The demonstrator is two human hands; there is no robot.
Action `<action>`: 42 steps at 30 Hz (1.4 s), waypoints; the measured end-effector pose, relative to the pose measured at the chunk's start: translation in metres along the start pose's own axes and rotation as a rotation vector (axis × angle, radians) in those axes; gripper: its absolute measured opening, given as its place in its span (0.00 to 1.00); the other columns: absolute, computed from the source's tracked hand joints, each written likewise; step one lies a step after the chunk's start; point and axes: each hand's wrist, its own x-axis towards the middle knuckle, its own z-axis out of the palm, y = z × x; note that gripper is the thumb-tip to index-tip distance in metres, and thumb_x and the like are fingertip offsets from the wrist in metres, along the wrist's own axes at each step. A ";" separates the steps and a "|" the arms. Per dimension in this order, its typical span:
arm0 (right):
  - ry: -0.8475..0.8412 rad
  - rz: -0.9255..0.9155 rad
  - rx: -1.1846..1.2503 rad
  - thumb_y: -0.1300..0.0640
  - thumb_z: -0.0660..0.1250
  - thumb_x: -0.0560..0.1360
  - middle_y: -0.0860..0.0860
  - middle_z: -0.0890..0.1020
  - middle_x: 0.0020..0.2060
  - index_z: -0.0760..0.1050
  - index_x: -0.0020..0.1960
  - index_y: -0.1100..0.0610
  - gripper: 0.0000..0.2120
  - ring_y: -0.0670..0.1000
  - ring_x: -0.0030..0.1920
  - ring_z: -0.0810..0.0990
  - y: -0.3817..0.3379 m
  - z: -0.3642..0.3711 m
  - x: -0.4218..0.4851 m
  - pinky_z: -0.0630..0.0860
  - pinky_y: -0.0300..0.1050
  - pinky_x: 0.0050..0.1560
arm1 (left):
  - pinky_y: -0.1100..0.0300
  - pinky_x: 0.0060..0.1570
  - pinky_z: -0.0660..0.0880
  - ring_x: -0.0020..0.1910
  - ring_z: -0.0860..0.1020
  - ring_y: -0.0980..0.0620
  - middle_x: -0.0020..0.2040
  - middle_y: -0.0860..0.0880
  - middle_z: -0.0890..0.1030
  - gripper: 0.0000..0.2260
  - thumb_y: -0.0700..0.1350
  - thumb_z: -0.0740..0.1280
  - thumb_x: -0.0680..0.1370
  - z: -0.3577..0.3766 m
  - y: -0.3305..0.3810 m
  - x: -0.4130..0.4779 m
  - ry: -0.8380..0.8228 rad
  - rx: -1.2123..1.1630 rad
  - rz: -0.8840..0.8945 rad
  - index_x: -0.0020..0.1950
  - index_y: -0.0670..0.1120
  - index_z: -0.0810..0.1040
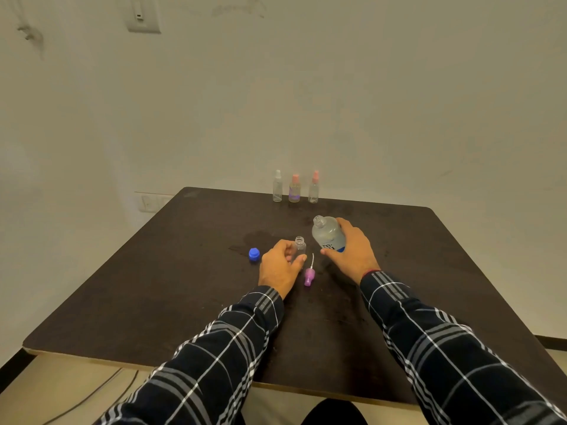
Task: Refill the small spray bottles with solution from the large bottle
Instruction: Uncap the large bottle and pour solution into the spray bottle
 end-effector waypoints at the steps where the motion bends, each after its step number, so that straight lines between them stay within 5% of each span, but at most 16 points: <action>1: -0.003 0.003 -0.014 0.51 0.78 0.69 0.53 0.74 0.67 0.63 0.74 0.48 0.38 0.56 0.66 0.72 0.000 0.000 0.000 0.72 0.57 0.68 | 0.63 0.54 0.77 0.50 0.79 0.60 0.53 0.53 0.82 0.14 0.47 0.74 0.76 -0.001 0.001 0.000 -0.003 0.002 0.001 0.61 0.49 0.78; 15: -0.021 -0.035 -0.256 0.49 0.76 0.71 0.54 0.71 0.68 0.62 0.75 0.46 0.38 0.57 0.68 0.69 -0.001 0.004 -0.003 0.73 0.59 0.66 | 0.53 0.59 0.79 0.53 0.81 0.56 0.54 0.52 0.82 0.14 0.47 0.73 0.77 0.000 -0.001 0.002 -0.036 0.002 -0.021 0.62 0.49 0.77; 42: -0.076 -0.068 -0.423 0.49 0.75 0.72 0.53 0.71 0.64 0.62 0.73 0.43 0.35 0.58 0.67 0.68 -0.012 -0.008 -0.004 0.74 0.65 0.62 | 0.56 0.57 0.79 0.52 0.81 0.57 0.54 0.53 0.82 0.13 0.46 0.74 0.76 -0.001 0.005 0.001 -0.016 -0.006 -0.020 0.59 0.49 0.78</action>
